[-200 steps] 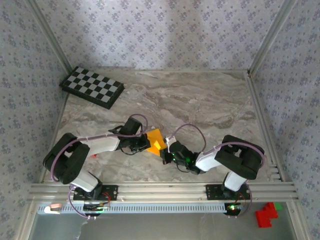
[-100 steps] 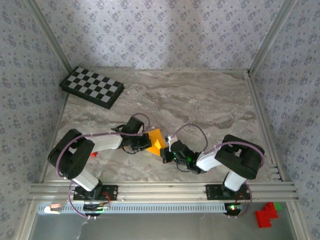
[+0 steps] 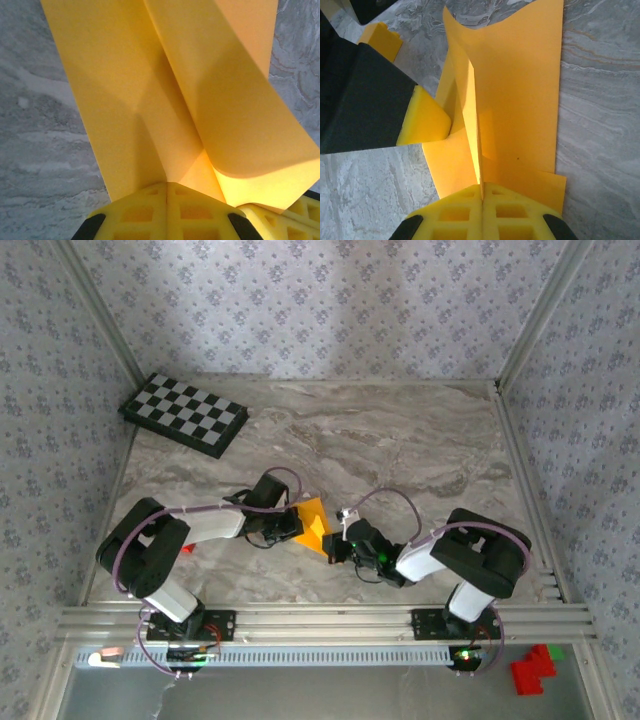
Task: Fold a paper plane with a square sheet of paper (pick it up from the middle)
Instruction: Perform the fourth fold on the wing at the bottom-center of the table.
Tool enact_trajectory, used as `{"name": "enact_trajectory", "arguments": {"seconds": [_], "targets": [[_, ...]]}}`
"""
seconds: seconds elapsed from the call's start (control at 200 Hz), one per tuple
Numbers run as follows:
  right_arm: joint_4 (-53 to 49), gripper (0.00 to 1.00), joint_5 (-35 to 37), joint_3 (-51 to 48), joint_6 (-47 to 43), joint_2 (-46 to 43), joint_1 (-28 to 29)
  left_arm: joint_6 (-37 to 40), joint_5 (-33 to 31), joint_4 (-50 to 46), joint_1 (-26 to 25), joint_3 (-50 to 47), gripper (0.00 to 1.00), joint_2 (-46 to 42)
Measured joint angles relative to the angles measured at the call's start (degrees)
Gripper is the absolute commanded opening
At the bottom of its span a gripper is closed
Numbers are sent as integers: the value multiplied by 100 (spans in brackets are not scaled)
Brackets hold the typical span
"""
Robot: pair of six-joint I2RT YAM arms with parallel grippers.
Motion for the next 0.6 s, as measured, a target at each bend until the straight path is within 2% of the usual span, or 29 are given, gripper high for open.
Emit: {"name": "enact_trajectory", "arguments": {"seconds": [0.6], "targets": [[284, 0, -459, -101, 686, 101, -286, 92, -2, -2, 0, 0, 1, 0]]}}
